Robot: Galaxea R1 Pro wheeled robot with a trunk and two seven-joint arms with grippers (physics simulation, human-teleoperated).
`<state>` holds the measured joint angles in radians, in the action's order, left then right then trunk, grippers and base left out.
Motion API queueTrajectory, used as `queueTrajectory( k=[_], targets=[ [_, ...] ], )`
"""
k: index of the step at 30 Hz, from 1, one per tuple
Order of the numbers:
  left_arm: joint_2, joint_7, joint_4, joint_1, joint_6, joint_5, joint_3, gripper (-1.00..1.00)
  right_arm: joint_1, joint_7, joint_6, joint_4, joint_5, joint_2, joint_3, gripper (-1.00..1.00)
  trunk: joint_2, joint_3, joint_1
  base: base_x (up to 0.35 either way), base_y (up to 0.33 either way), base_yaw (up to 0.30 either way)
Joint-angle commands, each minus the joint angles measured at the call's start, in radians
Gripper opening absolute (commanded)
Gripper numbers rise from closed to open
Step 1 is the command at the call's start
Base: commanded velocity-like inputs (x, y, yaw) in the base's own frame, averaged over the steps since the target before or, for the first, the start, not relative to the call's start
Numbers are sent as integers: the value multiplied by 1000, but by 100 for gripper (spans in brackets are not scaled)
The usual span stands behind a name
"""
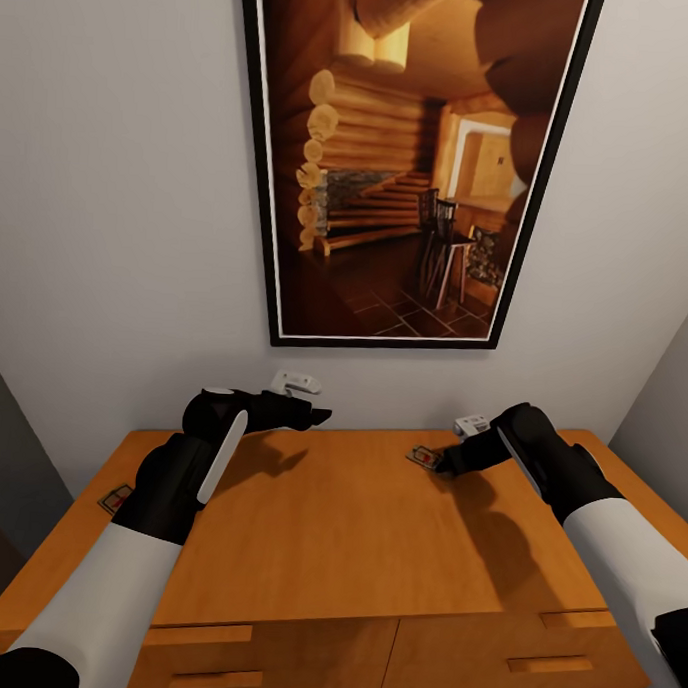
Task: Take the four mousetraps from the cabinet in the bathroom and place them on the bathroom floor. Make sure all four end up on the same floor surface, and ensure that at least two of them are either under or directly next to the same bathroom sink.
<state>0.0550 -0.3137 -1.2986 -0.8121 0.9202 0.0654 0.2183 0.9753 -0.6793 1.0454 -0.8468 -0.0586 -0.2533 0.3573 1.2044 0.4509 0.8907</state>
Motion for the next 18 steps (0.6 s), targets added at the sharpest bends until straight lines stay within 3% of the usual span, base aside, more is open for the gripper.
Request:
queueTrajectory(
  k=[1,18],
  targets=[
    [0,2,-1,-1,6,6,0,100,0,-6,2,89,-21,0,3,-100,1,1,0,0,0,0],
    [0,2,-1,-1,6,5,0,100,0,-8,2,87,-27,9,0,-100,1,1,0,0,0,0]
  ],
)
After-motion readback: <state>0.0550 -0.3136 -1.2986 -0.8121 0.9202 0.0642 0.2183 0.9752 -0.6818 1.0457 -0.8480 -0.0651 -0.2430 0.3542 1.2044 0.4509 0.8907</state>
